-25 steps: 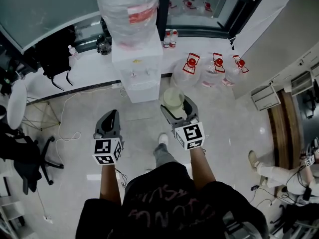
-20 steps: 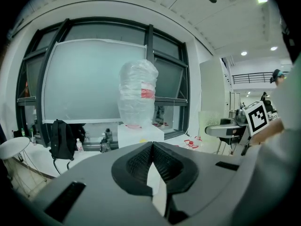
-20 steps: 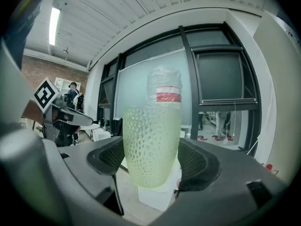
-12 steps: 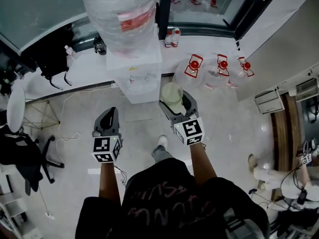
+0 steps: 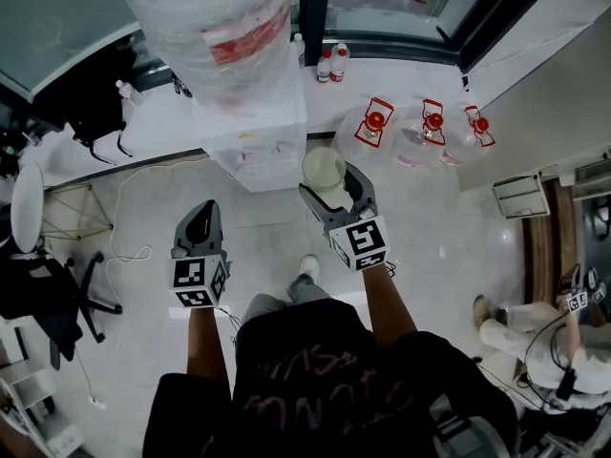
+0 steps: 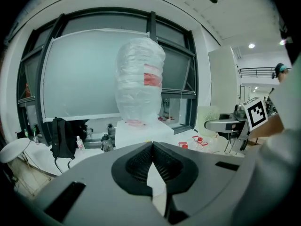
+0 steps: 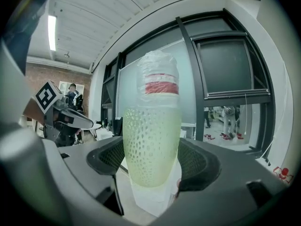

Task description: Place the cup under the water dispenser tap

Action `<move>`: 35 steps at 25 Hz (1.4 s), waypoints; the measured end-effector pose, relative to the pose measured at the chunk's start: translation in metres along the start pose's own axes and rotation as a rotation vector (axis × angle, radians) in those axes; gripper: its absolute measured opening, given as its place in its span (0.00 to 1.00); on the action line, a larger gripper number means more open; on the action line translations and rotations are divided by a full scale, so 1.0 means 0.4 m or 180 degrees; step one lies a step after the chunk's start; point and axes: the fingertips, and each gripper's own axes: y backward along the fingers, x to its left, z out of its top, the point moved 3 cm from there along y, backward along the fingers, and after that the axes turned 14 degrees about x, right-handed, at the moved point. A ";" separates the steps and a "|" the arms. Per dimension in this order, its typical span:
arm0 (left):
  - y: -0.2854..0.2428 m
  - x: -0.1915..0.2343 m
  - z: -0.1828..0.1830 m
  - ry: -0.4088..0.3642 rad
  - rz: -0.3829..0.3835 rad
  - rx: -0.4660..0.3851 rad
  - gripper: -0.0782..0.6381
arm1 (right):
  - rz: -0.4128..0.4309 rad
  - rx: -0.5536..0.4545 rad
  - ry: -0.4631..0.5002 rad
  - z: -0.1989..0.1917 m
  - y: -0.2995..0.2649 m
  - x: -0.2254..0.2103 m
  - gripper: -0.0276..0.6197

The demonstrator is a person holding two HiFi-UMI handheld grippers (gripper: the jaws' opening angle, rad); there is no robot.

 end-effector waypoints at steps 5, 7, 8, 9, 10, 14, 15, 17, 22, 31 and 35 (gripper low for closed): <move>-0.025 0.000 -0.004 -0.0002 0.0011 0.0055 0.12 | 0.0024 -0.0003 0.0004 -0.008 -0.027 -0.016 0.60; -0.031 0.006 0.001 -0.0010 0.0017 0.0064 0.12 | 0.0029 -0.0006 -0.0003 -0.005 -0.036 -0.017 0.60; -0.035 0.008 0.003 -0.0017 0.0014 0.0066 0.12 | 0.0031 -0.0005 -0.0002 -0.004 -0.041 -0.017 0.60; -0.039 0.011 0.005 -0.0024 0.0009 0.0071 0.12 | 0.0031 -0.0004 -0.0002 -0.003 -0.046 -0.017 0.60; -0.044 0.014 0.005 -0.0029 0.0003 0.0078 0.12 | 0.0029 -0.0004 -0.0004 -0.003 -0.051 -0.017 0.60; -0.071 0.028 0.002 -0.0023 -0.0055 0.0101 0.12 | -0.0017 0.0025 -0.0013 -0.005 -0.071 -0.019 0.60; -0.079 0.032 0.000 -0.0018 -0.0079 0.0102 0.12 | -0.0037 0.0035 -0.0016 -0.006 -0.075 -0.020 0.60; -0.094 0.042 -0.007 -0.0001 -0.0128 0.0102 0.12 | -0.0086 0.0056 -0.0028 -0.009 -0.081 -0.018 0.60; -0.120 0.076 -0.031 -0.0018 -0.0256 0.0111 0.12 | -0.0211 0.0026 0.0023 -0.016 -0.108 0.005 0.60; -0.188 0.107 -0.056 -0.0079 -0.0502 0.0125 0.12 | -0.0353 0.0093 -0.0124 -0.044 -0.156 0.049 0.60; -0.222 0.103 -0.085 -0.0095 -0.0597 0.0160 0.12 | -0.0388 0.0096 -0.0140 -0.058 -0.182 0.064 0.60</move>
